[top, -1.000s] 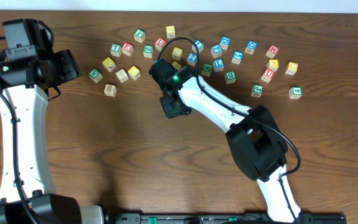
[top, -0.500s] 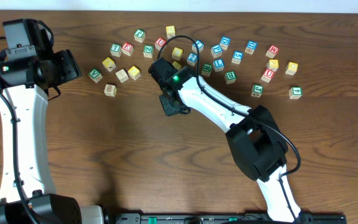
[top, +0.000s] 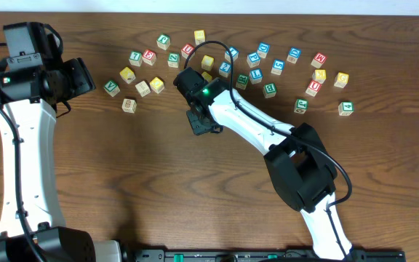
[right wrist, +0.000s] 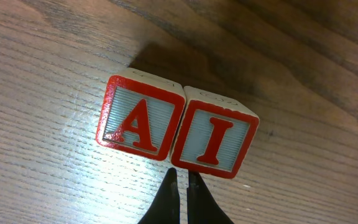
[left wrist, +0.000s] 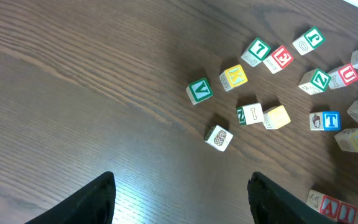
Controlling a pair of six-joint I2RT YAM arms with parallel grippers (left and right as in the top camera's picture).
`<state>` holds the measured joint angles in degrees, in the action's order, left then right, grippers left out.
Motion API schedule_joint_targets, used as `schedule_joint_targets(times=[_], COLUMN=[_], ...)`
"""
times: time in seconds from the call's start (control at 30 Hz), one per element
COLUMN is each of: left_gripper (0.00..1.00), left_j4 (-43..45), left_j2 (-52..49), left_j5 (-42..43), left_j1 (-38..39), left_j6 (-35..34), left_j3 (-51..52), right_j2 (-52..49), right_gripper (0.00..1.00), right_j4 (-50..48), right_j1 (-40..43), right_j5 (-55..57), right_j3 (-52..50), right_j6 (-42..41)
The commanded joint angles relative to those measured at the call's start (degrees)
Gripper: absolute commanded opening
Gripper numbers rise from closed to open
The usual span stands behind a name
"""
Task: Spell out AI2
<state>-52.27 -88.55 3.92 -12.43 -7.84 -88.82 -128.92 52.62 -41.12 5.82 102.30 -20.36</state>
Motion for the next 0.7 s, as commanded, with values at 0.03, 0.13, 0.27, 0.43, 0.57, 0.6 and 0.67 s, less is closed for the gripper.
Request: schedule_joint_targets(times=[0.03, 0.13, 0.27, 0.43, 0.57, 0.6, 0.67], left_gripper=[0.67, 0.67, 0.67, 0.67, 0.67, 0.67, 0.68], left_j4=[0.0, 0.1, 0.1, 0.1, 0.0, 0.0, 0.0], left_j2=[-0.2, -0.2, -0.2, -0.2, -0.2, -0.2, -0.2], left_j5=[-0.5, -0.5, -0.5, -0.5, -0.5, -0.5, -0.5], left_j1=[0.0, 0.0, 0.0, 0.0, 0.0, 0.0, 0.0], left_j6=[0.3, 0.3, 0.3, 0.3, 0.3, 0.3, 0.3], left_j3=[-0.5, -0.5, -0.5, -0.5, -0.5, -0.5, -0.5], right_j2=[1.7, 4.5, 9.2, 12.4, 14.4, 15.2, 16.6], right_gripper=[0.01, 0.01, 0.01, 0.01, 0.03, 0.06, 0.14], right_j4=[0.2, 0.3, 0.0, -0.3, 0.1, 0.2, 0.5], right_j1=[-0.5, -0.1, 1.5, 5.0, 8.7, 9.8, 11.5], right_j5=[-1.0, -1.5, -1.4, -1.5, -2.6, -3.0, -3.5], right_j3=[-0.3, -0.3, -0.3, -0.3, -0.3, -0.3, -0.3], right_j6=[-0.6, -0.6, -0.6, -0.9, -0.8, -0.8, -0.8])
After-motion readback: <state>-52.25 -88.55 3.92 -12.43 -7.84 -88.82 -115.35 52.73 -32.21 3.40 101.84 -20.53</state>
